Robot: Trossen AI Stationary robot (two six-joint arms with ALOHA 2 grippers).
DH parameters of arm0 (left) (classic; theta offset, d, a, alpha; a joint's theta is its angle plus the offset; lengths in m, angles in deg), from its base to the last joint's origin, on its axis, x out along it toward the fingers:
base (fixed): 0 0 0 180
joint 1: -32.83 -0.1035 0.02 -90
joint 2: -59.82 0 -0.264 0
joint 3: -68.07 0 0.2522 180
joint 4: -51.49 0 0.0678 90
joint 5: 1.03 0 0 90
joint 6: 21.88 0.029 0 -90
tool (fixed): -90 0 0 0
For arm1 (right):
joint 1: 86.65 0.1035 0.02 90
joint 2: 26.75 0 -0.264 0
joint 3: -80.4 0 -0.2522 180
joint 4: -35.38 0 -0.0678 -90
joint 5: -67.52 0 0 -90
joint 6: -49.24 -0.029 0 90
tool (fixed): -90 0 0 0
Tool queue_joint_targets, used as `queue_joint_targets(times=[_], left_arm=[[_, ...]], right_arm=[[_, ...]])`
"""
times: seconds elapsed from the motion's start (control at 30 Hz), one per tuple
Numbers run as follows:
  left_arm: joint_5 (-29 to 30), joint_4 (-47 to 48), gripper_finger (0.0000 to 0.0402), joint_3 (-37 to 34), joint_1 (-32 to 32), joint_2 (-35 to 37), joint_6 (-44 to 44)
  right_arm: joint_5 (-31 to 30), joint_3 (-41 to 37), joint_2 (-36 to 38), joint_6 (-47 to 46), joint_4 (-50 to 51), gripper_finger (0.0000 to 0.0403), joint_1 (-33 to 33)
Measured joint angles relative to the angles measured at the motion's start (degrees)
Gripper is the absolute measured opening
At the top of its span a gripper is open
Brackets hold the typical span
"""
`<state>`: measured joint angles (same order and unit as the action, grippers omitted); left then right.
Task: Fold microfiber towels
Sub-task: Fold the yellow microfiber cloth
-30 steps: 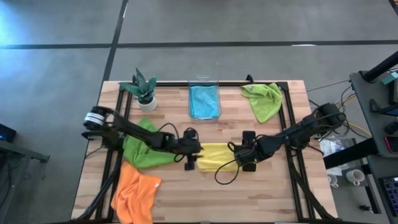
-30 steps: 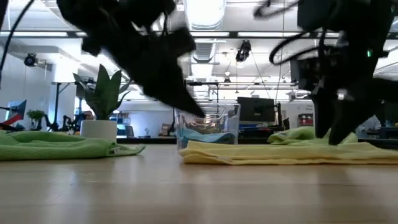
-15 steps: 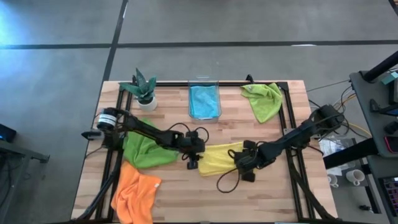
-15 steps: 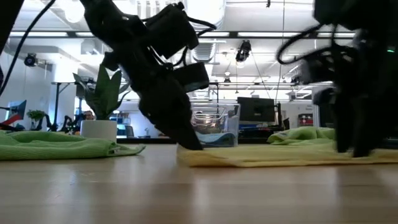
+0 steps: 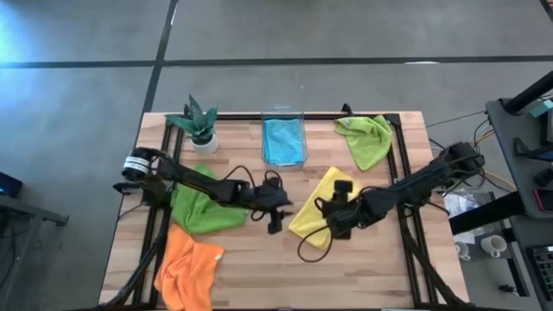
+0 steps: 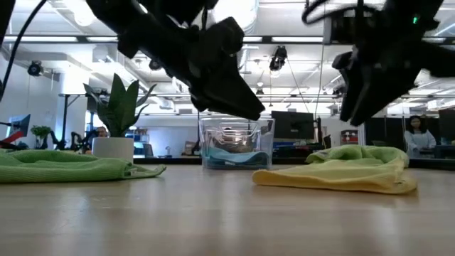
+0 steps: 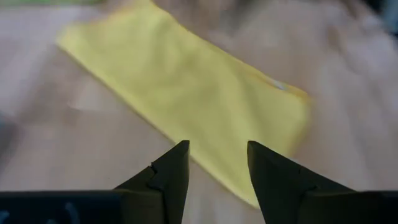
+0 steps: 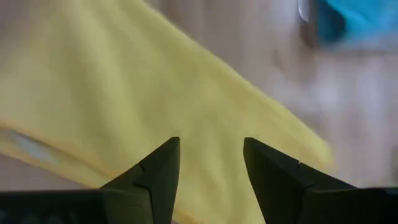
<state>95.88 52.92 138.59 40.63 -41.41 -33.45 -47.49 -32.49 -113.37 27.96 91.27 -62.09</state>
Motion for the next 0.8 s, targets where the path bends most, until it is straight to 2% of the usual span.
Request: queue_joint_targets(times=[0.17, 0.23, 0.37, 0.5, 0.63, 0.8], left_arm=[[1.43, -8.06, 0.0146, 0.15, -3.37, -5.05, 2.15], [1.13, -12.09, 0.0146, 1.13, -4.29, -8.4, 3.86], [0.34, -12.94, 0.0146, 6.28, -4.87, -14.82, 8.9], [-0.8, -9.54, 0.0146, 12.36, -4.38, -21.57, 11.93], [-0.75, 0.3, 0.0146, 16.46, -4.35, -22.97, 10.39], [-0.55, 3.28, 0.0146, 15.47, -3.09, -21.71, 6.73]], right_arm=[[7.67, -3.2, -2.14, -5.0, -21.98, 0.0176, 3.06], [9.28, -3.88, -3.97, -6.05, -27.23, 0.0176, 4.48], [9.86, -4.03, -8.29, -8.63, -27.0, 0.0176, 6.82], [11.15, -4.01, -11.61, -11.34, -26.75, 0.0175, 7.94], [16.31, -3.75, -11.48, -14.76, -19.1, 0.0175, 8.78], [16.88, -4.07, -8.53, -15.77, -7.22, 0.0175, 9.53]])
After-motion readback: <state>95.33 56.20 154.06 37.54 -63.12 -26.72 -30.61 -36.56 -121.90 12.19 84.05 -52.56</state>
